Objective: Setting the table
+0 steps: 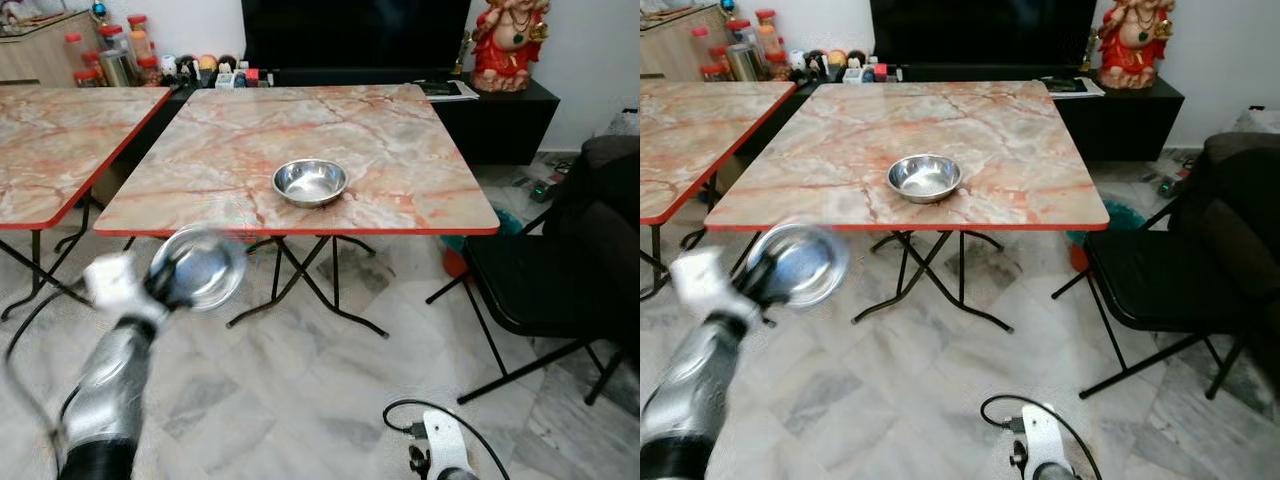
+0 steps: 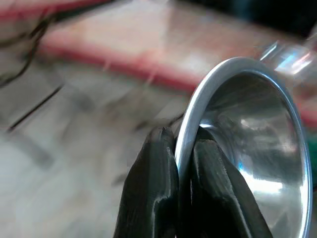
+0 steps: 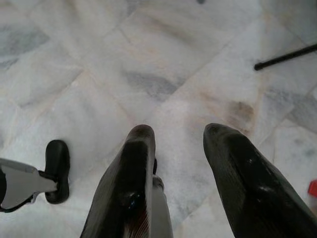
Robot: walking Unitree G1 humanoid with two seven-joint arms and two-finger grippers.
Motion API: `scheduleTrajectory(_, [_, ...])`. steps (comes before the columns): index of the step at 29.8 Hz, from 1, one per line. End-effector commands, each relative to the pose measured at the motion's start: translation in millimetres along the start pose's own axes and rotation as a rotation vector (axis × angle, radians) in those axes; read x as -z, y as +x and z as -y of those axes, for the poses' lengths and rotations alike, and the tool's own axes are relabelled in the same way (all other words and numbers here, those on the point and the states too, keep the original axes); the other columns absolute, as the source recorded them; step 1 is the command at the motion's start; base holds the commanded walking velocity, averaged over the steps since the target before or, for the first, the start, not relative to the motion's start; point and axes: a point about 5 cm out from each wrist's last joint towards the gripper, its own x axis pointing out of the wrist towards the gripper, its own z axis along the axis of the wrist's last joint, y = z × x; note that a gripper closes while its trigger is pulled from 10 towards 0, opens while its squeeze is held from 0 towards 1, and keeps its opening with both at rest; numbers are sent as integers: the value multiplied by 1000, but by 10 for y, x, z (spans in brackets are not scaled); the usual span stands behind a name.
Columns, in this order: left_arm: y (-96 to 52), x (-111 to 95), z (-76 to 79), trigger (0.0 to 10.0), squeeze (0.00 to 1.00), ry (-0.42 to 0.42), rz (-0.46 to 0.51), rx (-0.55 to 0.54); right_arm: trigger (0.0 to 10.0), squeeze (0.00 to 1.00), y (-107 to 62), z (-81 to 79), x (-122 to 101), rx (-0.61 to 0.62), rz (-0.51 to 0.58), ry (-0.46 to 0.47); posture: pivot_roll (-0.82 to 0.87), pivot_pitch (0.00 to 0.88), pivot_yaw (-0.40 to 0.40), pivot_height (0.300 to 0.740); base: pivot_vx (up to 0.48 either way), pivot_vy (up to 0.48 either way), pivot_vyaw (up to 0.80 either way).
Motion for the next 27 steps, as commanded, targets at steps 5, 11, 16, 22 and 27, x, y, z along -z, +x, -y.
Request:
scheduleTrajectory(5, [-319, 711, -270, 10000, 0, 52, -265, -151, 10000, 0, 14, -55, -57, -16, 14, -4, 12, 0, -2, 719, 0, 0, 0])
scheduleTrajectory(11, [-605, 1224, -263, 10000, 0, 148, -552, -173, 10000, 0, 19, -62, -79, -16, 19, -1, 12, 0, -6, 719, 0, 0, 0])
scheduleTrajectory(16, [-680, 1396, -178, 10000, 0, 179, -639, -164, 10000, 0, 12, -26, -56, -3, 14, 12, 12, 0, -11, 719, 0, 0, 0])
scheduleTrajectory(22, [-682, 1432, -152, 10000, 0, 186, -659, -170, 10000, 0, 9, -18, -44, 0, 12, 14, 11, 0, -10, 719, 0, 0, 0])
scheduleTrajectory(27, [-733, 1521, -77, 10000, 0, 180, -708, -160, 10000, 0, 10, -40, -27, 3, 3, 39, 0, 0, -6, 719, 195, 0, 0])
